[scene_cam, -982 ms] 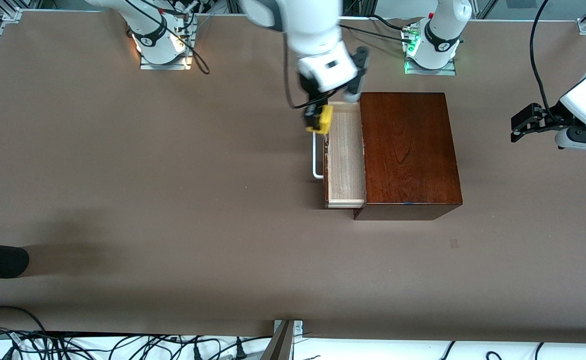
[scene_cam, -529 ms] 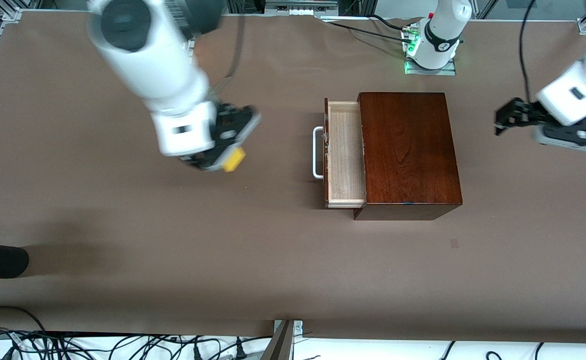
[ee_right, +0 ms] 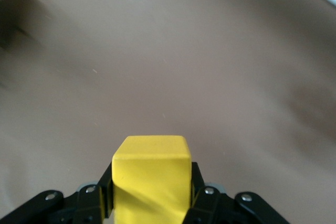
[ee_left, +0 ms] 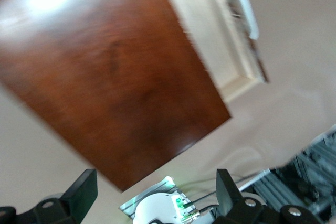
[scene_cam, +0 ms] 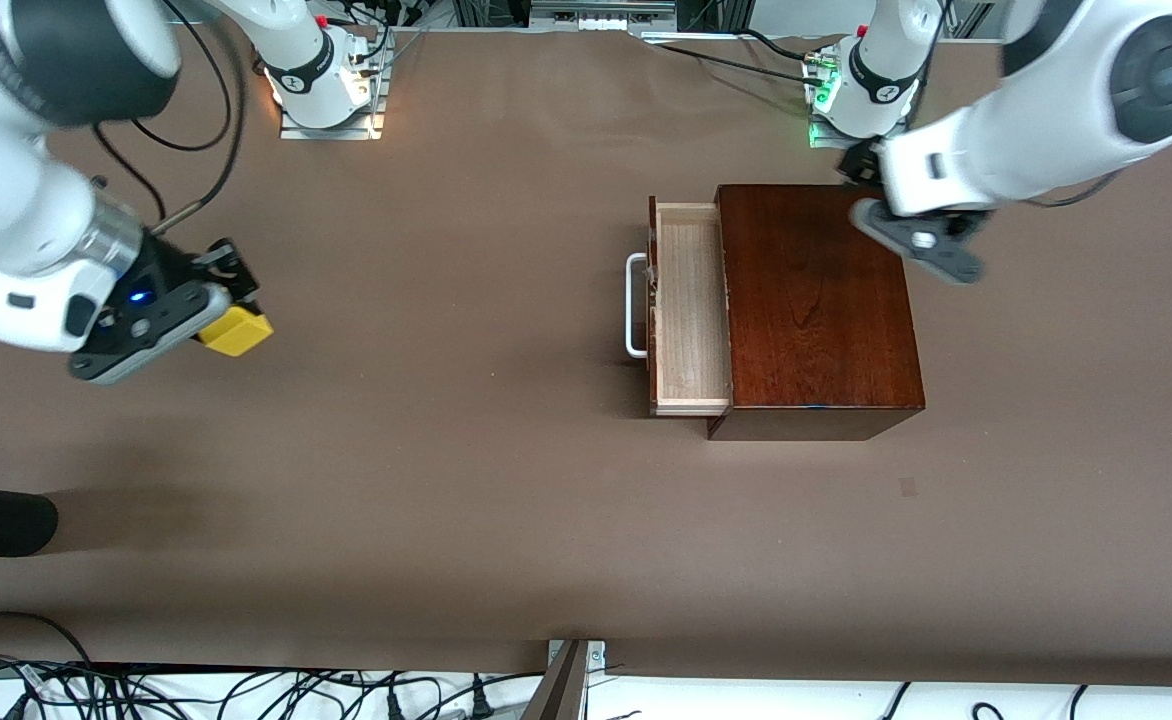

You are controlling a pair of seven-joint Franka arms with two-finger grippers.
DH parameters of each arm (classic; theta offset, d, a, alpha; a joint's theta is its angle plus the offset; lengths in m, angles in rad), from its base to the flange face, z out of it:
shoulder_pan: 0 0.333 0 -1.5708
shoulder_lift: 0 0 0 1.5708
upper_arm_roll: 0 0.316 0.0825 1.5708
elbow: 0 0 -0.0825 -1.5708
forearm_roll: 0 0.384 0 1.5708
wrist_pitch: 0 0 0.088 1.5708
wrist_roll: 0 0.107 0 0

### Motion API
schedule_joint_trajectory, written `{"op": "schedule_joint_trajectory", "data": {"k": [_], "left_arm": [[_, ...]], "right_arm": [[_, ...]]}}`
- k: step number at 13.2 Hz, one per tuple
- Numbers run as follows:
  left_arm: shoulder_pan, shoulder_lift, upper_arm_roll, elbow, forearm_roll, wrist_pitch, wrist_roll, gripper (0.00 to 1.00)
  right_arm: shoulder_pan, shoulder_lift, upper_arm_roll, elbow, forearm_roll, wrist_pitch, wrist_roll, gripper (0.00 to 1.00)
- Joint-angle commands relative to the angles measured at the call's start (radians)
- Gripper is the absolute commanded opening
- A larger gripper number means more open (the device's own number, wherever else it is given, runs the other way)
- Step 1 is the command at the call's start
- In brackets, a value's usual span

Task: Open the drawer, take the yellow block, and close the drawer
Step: 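Place the cube with the right gripper while the left gripper reaches the drawer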

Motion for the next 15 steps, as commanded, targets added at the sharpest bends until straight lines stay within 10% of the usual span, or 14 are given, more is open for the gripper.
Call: {"op": "schedule_joint_trajectory", "data": {"k": [1, 9, 15], "left_arm": [[-0.084, 0.095, 0.002, 0.038, -0.154, -0.019, 0.065, 1.00], [-0.281, 0.327, -0.023, 0.263, -0.275, 0.009, 0.077, 1.00], [-0.353, 0.403, -0.023, 0.248, -0.122, 0.240, 0.529, 1.00]], "right_arm": [[-0.074, -0.094, 0.015, -0.302, 0.024, 0.158, 0.037, 0.00], [-0.088, -0.095, 0.020, -0.788, -0.013, 0.754, 0.250, 0.00], [-0.088, 0.003, 0.023, -0.912, -0.011, 0.999, 0.335, 0.00]]}}
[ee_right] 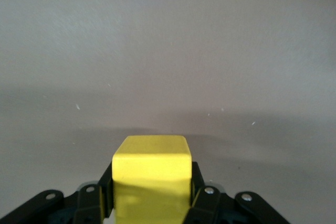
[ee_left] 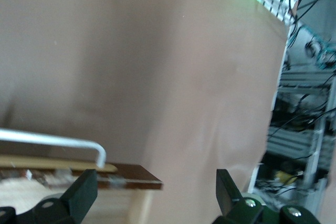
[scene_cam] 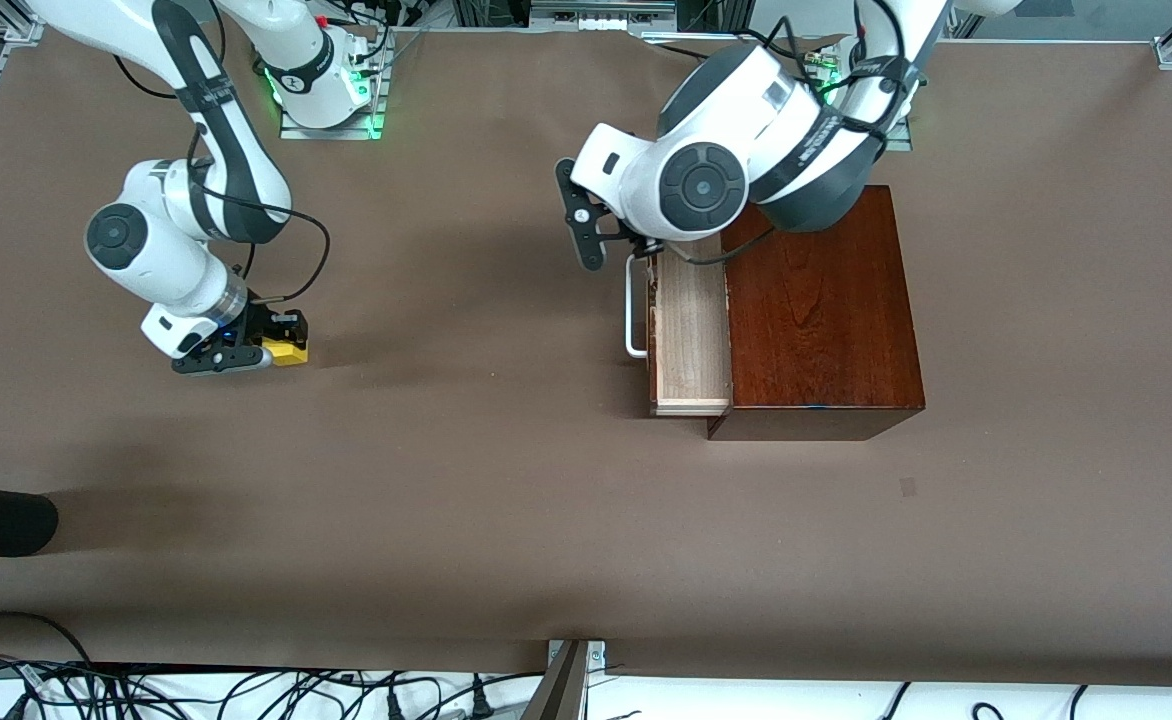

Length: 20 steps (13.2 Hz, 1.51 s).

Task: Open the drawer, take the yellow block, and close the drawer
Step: 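Place the cube with the right gripper while the left gripper reaches the drawer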

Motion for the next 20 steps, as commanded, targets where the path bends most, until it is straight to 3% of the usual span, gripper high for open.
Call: {"op": "schedule_joint_trajectory", "data": {"k": [1, 5, 6, 7, 8, 14, 20], "left_arm": [[-0.043, 0.053, 0.007, 0.030, 0.123, 0.075, 0.193, 1.00], [-0.071, 0.124, 0.007, 0.013, 0.220, 0.245, 0.423, 1.00], [-0.074, 0.133, 0.006, -0.005, 0.268, 0.308, 0.509, 1.00], [-0.074, 0.141, 0.005, -0.028, 0.283, 0.350, 0.596, 1.00], [-0.074, 0.149, 0.005, -0.039, 0.285, 0.370, 0.644, 1.00], [-0.102, 0.138, 0.010, -0.163, 0.343, 0.421, 0.640, 1.00], [-0.057, 0.089, 0.028, -0.159, 0.371, 0.326, 0.617, 1.00]], "right_arm": [[-0.005, 0.030, 0.010, -0.017, -0.005, 0.056, 0.035, 0.00], [-0.005, 0.075, 0.013, -0.017, -0.009, 0.091, 0.072, 0.00], [-0.005, 0.077, 0.013, -0.017, -0.010, 0.091, 0.071, 0.14], [-0.005, 0.077, 0.013, -0.014, -0.010, 0.090, 0.069, 0.52], [-0.005, 0.074, 0.013, -0.009, -0.010, 0.090, 0.060, 1.00], [-0.062, -0.015, 0.010, 0.064, -0.009, 0.037, -0.006, 1.00], [-0.062, -0.086, 0.013, 0.360, -0.004, -0.440, 0.008, 1.00]]}}
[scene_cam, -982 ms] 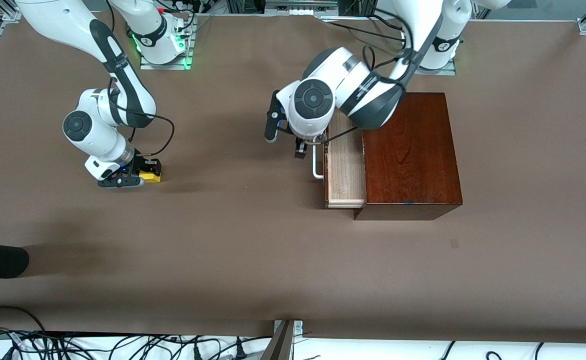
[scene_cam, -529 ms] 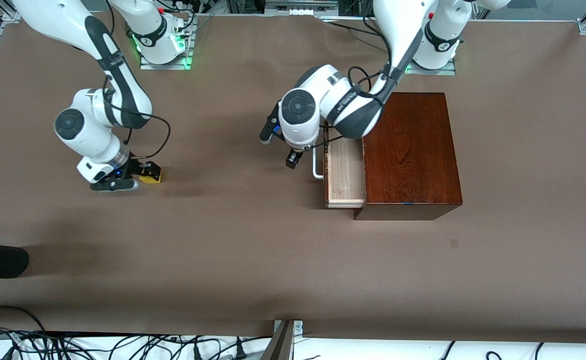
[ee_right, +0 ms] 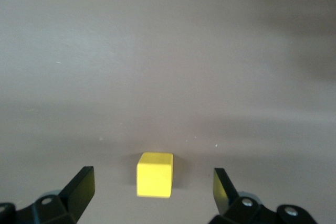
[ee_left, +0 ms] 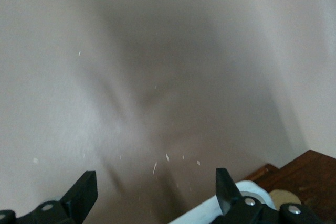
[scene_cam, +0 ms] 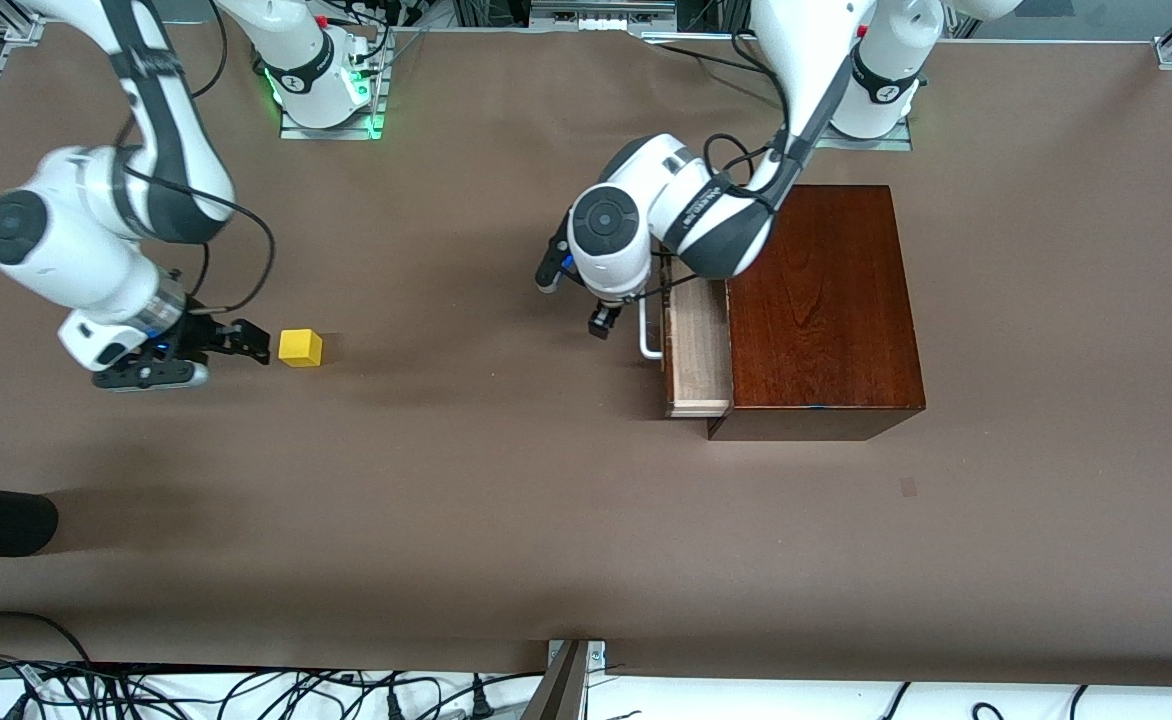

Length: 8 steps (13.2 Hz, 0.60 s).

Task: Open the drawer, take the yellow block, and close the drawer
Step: 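Push the drawer shut with the left gripper while the right gripper withdraws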

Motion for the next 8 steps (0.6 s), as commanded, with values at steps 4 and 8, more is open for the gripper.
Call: {"op": "schedule_joint_trajectory", "data": {"k": [4, 8], "left_arm": [[0.019, -0.046, 0.003, -0.051, 0.148, -0.075, -0.153, 1.00], [0.017, -0.055, 0.012, -0.039, 0.155, -0.175, -0.237, 1.00]], "right_arm": [[-0.016, -0.069, 0.009, 0.168, -0.009, -0.288, -0.008, 1.00], [-0.033, -0.131, 0.012, 0.235, -0.013, -0.448, -0.006, 1.00]]}}
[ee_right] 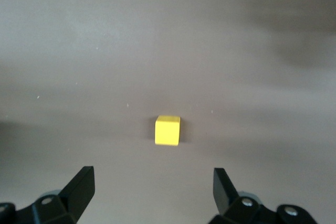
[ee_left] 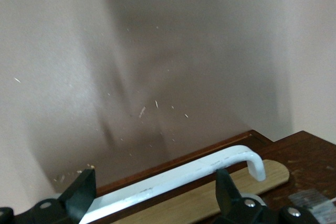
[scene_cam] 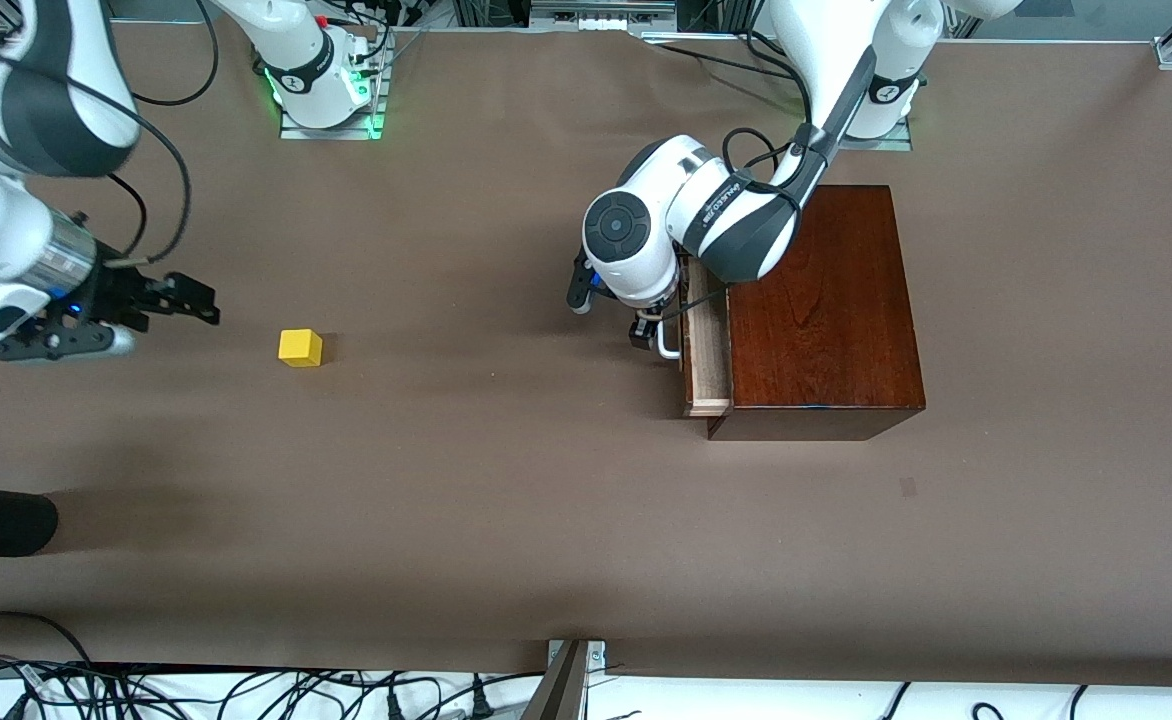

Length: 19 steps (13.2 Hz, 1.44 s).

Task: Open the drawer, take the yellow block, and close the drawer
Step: 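Push the drawer shut with the left gripper while the right gripper withdraws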

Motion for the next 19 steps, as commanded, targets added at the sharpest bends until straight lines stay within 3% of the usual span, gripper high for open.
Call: {"op": "schedule_joint_trajectory", "data": {"k": [1, 6, 9, 13, 19], "left_arm": [[0.002, -0.047, 0.014, -0.024, 0.047, -0.084, -0.042, 1.00], [0.002, -0.063, 0.018, -0.022, 0.118, -0.140, -0.078, 1.00], [0.002, -0.063, 0.018, -0.006, 0.116, -0.140, -0.086, 1.00], [0.007, -0.125, 0.020, 0.079, 0.110, -0.142, -0.199, 1.00], [0.099, -0.162, 0.150, 0.292, 0.112, -0.350, -0.212, 1.00]], "right_arm": [[-0.022, -0.066, 0.012, 0.013, -0.013, -0.084, -0.002, 1.00], [0.031, -0.126, -0.017, 0.013, -0.049, -0.140, 0.009, 1.00], [0.102, -0.130, -0.095, 0.012, -0.049, -0.146, 0.002, 1.00], [0.102, -0.130, -0.091, 0.015, -0.053, -0.143, -0.008, 1.00], [0.104, -0.126, -0.063, 0.036, -0.059, -0.163, -0.044, 1.00]]}}
